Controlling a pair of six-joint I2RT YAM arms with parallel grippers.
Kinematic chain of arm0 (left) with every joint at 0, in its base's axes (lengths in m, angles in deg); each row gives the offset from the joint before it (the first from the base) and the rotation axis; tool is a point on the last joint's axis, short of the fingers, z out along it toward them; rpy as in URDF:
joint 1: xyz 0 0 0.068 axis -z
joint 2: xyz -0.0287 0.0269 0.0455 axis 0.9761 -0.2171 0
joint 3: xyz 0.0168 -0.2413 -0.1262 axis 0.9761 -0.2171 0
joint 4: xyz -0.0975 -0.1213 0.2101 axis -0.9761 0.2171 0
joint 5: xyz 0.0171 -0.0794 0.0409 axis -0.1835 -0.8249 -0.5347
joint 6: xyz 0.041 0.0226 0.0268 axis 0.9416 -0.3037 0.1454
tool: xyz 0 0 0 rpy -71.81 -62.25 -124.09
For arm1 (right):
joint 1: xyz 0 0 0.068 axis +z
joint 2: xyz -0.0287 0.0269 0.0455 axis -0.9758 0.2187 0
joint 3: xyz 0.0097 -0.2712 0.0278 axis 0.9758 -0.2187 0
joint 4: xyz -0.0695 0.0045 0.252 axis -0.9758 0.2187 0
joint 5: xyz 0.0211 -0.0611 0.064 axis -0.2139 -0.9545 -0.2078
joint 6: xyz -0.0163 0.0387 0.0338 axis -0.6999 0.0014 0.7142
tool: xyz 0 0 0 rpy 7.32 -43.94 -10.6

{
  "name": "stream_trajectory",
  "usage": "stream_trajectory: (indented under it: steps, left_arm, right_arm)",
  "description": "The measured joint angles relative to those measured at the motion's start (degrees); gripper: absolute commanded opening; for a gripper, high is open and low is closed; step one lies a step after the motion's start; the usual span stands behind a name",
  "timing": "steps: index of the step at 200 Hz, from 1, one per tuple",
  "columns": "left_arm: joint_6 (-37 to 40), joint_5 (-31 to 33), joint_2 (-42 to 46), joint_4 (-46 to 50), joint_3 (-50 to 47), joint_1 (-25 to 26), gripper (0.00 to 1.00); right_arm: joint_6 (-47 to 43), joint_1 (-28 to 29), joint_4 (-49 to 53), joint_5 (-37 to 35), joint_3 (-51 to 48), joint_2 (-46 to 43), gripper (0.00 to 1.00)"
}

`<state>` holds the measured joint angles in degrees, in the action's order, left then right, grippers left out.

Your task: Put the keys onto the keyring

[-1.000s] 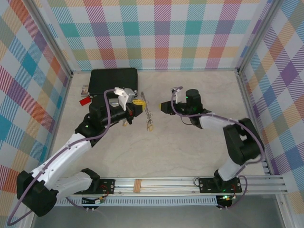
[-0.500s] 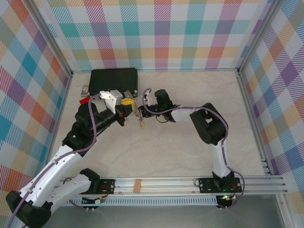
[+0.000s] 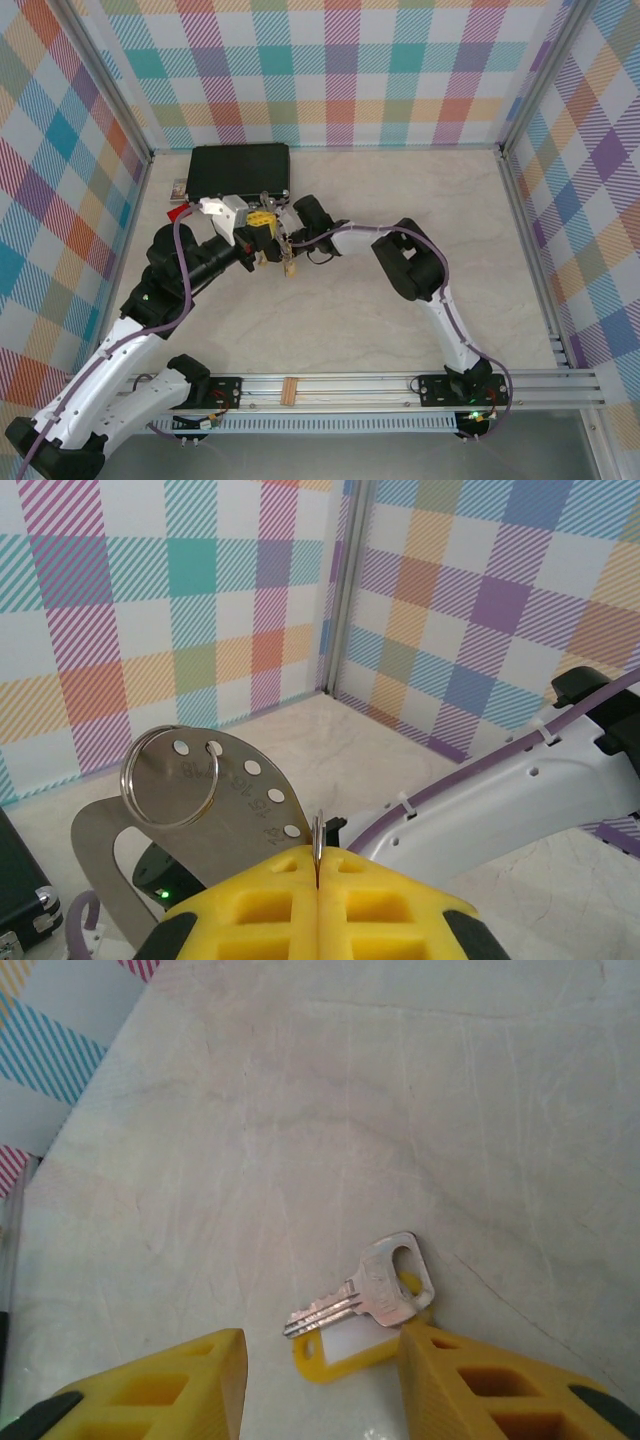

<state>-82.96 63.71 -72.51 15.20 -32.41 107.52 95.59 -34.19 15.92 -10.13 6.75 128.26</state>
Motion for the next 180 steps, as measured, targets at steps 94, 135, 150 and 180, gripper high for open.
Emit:
stream_trajectory:
  steps: [94,135,150,180]
  left_arm:
    - [0.00,0.00,0.02,0.24,-0.72,0.00,0.00]
    - [0.00,-0.02,0.11,0.26,-0.74,0.00,0.00]
    - [0.00,-0.02,0.11,0.26,-0.74,0.00,0.00]
    - [0.00,-0.02,0.13,0.26,-0.74,0.00,0.00]
  right_arm:
    - [-4.00,0.48,2.58,-3.87,2.99,1.11,0.46]
    - [-4.28,0.63,2.51,-4.52,3.15,1.11,0.49]
    - [-4.31,0.74,2.45,-5.16,3.15,1.11,0.49]
    - [-4.50,0.74,2.43,-6.64,3.48,1.11,0.51]
